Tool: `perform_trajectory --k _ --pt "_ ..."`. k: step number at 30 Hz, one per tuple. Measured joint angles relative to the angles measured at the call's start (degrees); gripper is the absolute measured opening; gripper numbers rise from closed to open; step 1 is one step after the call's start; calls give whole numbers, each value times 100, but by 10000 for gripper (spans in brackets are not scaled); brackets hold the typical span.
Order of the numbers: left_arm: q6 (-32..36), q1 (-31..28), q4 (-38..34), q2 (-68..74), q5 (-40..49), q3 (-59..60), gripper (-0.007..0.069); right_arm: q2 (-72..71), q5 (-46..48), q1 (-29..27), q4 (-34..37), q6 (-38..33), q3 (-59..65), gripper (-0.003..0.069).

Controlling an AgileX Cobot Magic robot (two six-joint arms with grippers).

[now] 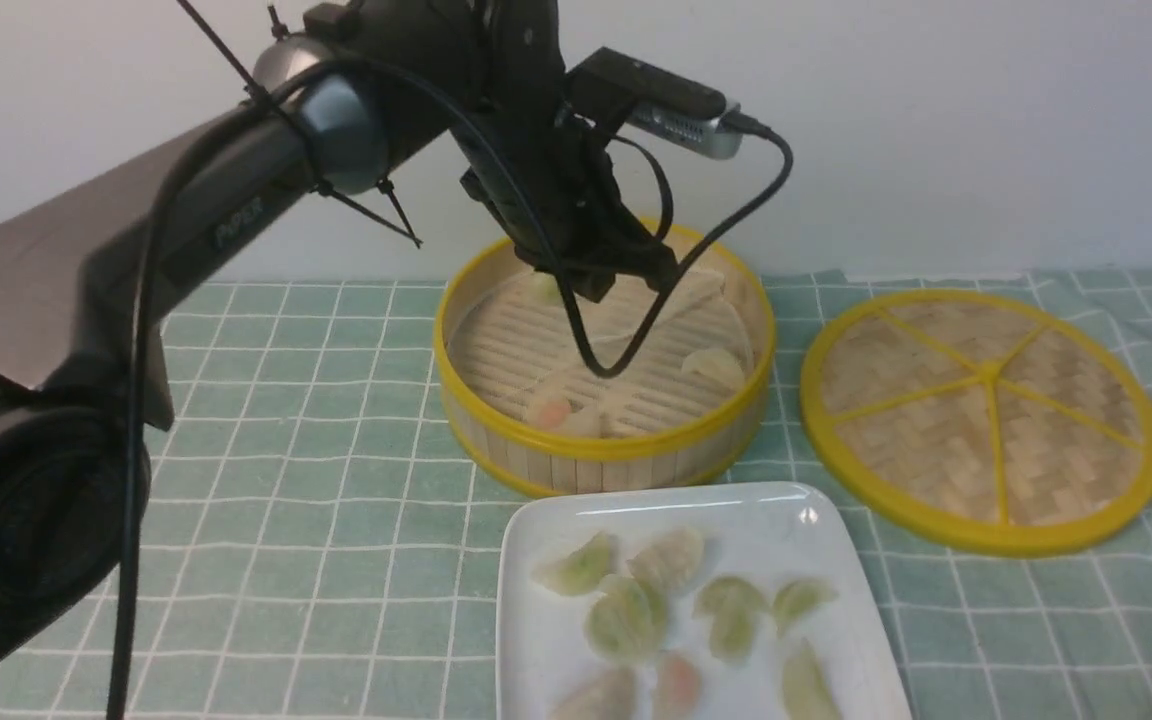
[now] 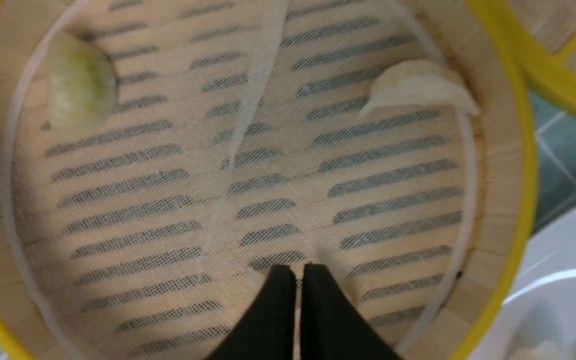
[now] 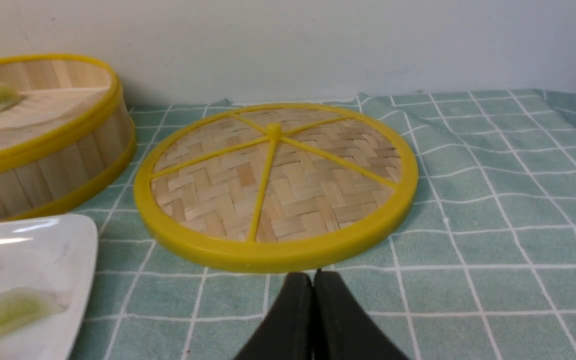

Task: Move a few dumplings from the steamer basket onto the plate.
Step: Use the left arm to grab a dumpling from the steamer

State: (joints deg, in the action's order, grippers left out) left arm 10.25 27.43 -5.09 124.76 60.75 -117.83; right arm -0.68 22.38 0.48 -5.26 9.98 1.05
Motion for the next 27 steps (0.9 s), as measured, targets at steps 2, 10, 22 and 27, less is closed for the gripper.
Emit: perform_trajectory --k 2,10,22,27 --pt "94 -22 40 154 0 0 12 0 0 0 0 0 0 -15" --pt "314 -26 206 729 -26 0 256 0 0 0 0 0 0 -15" --pt "329 -52 333 995 254 -38 510 0 0 0 0 0 0 -15" --pt "312 -42 313 1069 642 -197 510 0 0 0 0 0 0 -15"
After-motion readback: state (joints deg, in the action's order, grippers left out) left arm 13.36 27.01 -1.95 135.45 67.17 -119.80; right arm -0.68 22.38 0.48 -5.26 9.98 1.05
